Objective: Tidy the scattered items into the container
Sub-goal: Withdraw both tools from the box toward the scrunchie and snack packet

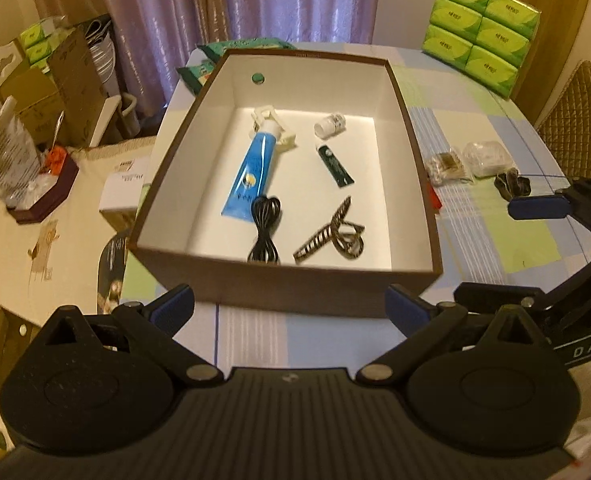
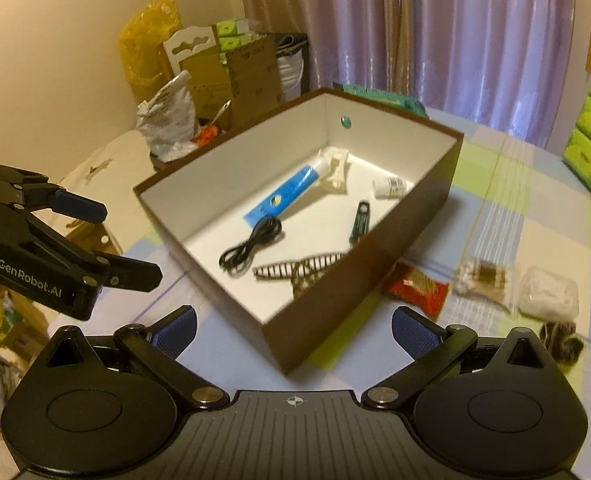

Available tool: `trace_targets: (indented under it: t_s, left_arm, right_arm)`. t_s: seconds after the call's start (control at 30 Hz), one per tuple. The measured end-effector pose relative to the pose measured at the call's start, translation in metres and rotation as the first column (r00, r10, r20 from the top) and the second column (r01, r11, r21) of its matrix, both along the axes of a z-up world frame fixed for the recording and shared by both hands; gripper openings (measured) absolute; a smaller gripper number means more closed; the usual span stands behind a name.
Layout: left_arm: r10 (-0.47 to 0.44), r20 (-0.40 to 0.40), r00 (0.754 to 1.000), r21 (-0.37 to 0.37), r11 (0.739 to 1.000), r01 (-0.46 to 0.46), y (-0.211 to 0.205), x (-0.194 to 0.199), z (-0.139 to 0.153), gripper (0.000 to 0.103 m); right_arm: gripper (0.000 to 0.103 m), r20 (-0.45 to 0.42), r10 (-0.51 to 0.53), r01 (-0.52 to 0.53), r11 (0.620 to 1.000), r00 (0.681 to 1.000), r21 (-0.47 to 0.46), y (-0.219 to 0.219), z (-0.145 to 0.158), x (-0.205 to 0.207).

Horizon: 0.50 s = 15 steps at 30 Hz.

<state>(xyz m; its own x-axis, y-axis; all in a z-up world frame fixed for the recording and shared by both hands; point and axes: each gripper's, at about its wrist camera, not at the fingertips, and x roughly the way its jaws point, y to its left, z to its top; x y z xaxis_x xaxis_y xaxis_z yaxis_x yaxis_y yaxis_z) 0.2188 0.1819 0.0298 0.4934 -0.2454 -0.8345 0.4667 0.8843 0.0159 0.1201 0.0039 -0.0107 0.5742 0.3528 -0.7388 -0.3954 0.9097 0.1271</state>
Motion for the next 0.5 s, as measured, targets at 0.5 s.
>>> trace_targets:
  t_s: [0.5]
  left_arm:
    - [0.030,-0.039,0.999,0.015,0.999,-0.030,-0.044,-0.056,-0.009,0.100]
  right_arm:
    - [0.101,-0.053,-0.020,0.019,1.000,0.998,-0.011,-0.064,-0.003,-0.041]
